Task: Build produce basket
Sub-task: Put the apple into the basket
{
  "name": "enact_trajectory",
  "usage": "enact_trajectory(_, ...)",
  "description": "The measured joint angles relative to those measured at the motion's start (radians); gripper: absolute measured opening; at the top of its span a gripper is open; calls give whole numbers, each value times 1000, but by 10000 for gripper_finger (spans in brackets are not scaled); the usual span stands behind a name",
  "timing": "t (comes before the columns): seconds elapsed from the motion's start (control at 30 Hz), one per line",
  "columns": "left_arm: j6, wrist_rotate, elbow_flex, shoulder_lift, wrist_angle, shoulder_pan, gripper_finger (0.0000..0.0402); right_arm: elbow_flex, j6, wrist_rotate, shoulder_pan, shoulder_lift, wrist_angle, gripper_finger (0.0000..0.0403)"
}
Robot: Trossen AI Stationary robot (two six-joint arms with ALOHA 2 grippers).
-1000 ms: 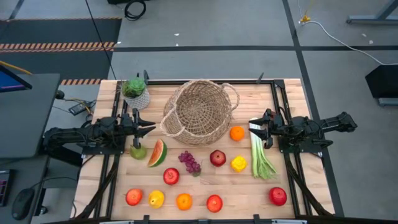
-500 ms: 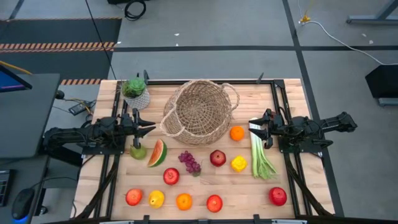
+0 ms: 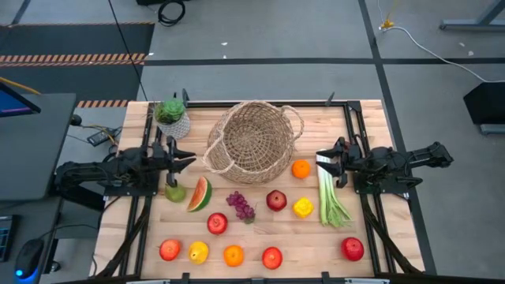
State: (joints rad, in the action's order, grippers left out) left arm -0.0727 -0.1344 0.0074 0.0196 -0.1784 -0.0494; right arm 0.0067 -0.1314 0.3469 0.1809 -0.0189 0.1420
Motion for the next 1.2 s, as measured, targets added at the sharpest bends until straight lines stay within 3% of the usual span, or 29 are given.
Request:
enact_trajectory(0.17,59,-3,87,13,-9,0,106,0,-4,0,0,0,32,191)
enact_trajectory(0.37,76,-23,220,127,174,0,144,0,-4,27,-1,0,43,191)
enact_trajectory(0.5,75,-28,204,212,252,7,166,0,-1,30,-1,0,90,191)
enact_trajectory(0.67,83,-117,195,277,228,7,181,12,59,53,-1,0,196,191)
enact_trajectory(0.73,81,-116,195,285,209,8,185,58,47,126,-1,0,107,193)
enact_trajectory(0.9,85,-116,196,288,169,8,187,269,-48,287,-1,-32,-368,202)
enact_trajectory(1.2,84,-116,323,316,206,8,188,677,-304,396,-3,-284,-982,220)
